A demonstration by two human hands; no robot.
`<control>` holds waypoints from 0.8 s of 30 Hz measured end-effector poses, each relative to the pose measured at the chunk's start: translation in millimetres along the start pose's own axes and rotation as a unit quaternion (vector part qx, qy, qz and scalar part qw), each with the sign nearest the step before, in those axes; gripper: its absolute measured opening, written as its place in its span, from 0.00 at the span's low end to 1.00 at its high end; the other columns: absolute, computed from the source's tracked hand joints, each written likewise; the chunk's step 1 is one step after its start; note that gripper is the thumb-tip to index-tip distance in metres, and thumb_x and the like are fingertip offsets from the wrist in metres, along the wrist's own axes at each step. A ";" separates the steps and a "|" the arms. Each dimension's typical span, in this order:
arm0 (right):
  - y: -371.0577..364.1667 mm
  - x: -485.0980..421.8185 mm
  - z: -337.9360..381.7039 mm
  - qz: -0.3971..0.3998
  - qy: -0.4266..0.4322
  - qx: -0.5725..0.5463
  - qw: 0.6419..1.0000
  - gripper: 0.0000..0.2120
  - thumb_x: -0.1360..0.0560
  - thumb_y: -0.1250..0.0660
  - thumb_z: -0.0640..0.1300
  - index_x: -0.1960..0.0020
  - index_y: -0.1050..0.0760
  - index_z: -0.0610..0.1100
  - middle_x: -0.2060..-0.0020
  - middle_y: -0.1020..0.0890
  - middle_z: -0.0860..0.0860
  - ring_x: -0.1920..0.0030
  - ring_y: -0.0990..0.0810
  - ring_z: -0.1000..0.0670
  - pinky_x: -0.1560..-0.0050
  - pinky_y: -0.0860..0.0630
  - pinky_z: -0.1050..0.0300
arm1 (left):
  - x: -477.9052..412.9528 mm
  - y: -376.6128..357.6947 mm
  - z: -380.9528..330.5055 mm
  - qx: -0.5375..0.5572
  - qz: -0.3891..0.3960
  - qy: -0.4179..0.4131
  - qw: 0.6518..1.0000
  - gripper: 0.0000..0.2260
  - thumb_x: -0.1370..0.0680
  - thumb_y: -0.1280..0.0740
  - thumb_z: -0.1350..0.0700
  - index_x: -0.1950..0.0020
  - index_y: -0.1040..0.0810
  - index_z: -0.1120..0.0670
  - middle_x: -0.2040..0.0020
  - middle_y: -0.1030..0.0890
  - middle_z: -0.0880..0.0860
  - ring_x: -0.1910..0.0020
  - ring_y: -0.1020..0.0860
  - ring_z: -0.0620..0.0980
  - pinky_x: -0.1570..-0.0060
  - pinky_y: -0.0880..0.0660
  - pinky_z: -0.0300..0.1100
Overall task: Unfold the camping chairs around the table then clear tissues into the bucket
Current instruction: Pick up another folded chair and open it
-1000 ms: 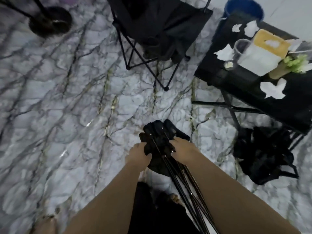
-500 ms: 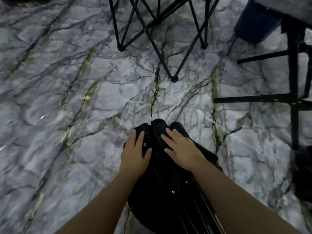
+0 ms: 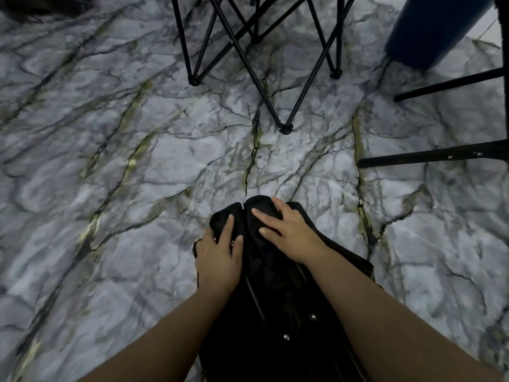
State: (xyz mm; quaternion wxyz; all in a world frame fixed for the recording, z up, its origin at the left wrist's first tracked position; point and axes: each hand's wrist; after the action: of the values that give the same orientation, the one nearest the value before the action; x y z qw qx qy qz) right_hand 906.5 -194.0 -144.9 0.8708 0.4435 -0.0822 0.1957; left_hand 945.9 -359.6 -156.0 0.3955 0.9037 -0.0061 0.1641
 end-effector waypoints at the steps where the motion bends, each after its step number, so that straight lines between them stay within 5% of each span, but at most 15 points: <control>1: 2.7 -0.6 0.8 0.006 0.000 -0.005 1.000 0.20 0.21 0.42 0.54 0.30 0.39 0.66 0.23 0.50 0.55 0.25 0.50 0.49 0.26 0.48 0.53 | -0.8 -0.2 -2.2 0.047 0.011 0.002 0.999 0.22 0.20 0.44 0.47 0.26 0.43 0.41 0.30 0.38 0.60 0.30 0.39 0.58 0.32 0.40 0.48; 6: 4.2 -1.6 3.5 -0.004 -0.019 0.042 0.999 0.20 0.21 0.44 0.57 0.30 0.42 0.68 0.24 0.44 0.49 0.27 0.45 0.47 0.27 0.43 0.49 | -0.2 5.0 -5.6 0.144 0.038 -0.002 0.989 0.23 0.20 0.40 0.52 0.26 0.42 0.43 0.27 0.43 0.57 0.27 0.43 0.52 0.31 0.44 0.41; 10: -5.3 0.7 12.1 0.001 -0.012 -0.091 0.996 0.21 0.20 0.41 0.49 0.29 0.39 0.62 0.25 0.43 0.48 0.25 0.44 0.50 0.33 0.46 0.65 | -1.3 5.2 -4.7 0.182 0.024 0.019 0.983 0.23 0.21 0.38 0.53 0.27 0.39 0.42 0.30 0.39 0.57 0.30 0.38 0.54 0.32 0.39 0.44; 15: 9.6 2.3 22.4 -0.012 -0.017 -0.123 0.992 0.23 0.20 0.40 0.46 0.29 0.39 0.62 0.26 0.39 0.47 0.26 0.42 0.51 0.34 0.46 0.67 | 6.0 16.2 -20.6 0.231 -0.007 0.022 0.973 0.23 0.22 0.35 0.55 0.29 0.35 0.42 0.35 0.36 0.54 0.37 0.31 0.50 0.33 0.33 0.47; 21: 71.3 63.4 92.5 -0.009 -0.019 -0.151 0.988 0.23 0.18 0.45 0.43 0.27 0.41 0.60 0.25 0.43 0.47 0.24 0.46 0.50 0.38 0.49 0.72 | 66.4 91.9 -83.1 0.271 0.012 0.022 0.962 0.22 0.20 0.39 0.57 0.30 0.36 0.39 0.26 0.43 0.52 0.35 0.37 0.42 0.37 0.37 0.39; 24: 121.2 109.0 137.8 -0.034 -0.026 -0.168 0.985 0.23 0.19 0.44 0.40 0.27 0.40 0.58 0.32 0.36 0.48 0.27 0.41 0.50 0.44 0.49 0.85 | 108.4 142.1 -131.1 0.275 0.021 0.025 0.961 0.23 0.20 0.41 0.59 0.29 0.37 0.39 0.25 0.45 0.53 0.30 0.37 0.47 0.38 0.37 0.37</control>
State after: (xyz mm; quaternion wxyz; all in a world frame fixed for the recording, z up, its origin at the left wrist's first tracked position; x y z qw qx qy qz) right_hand 959.8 -211.5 61.0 0.9367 0.2983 -0.1214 0.1377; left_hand 990.2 -350.5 61.0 0.1277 0.9730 0.0301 0.1898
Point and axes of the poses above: each hand's wrist, its own x-axis away from the middle knuckle, its own y-axis out of the back of the hand, z = x × y
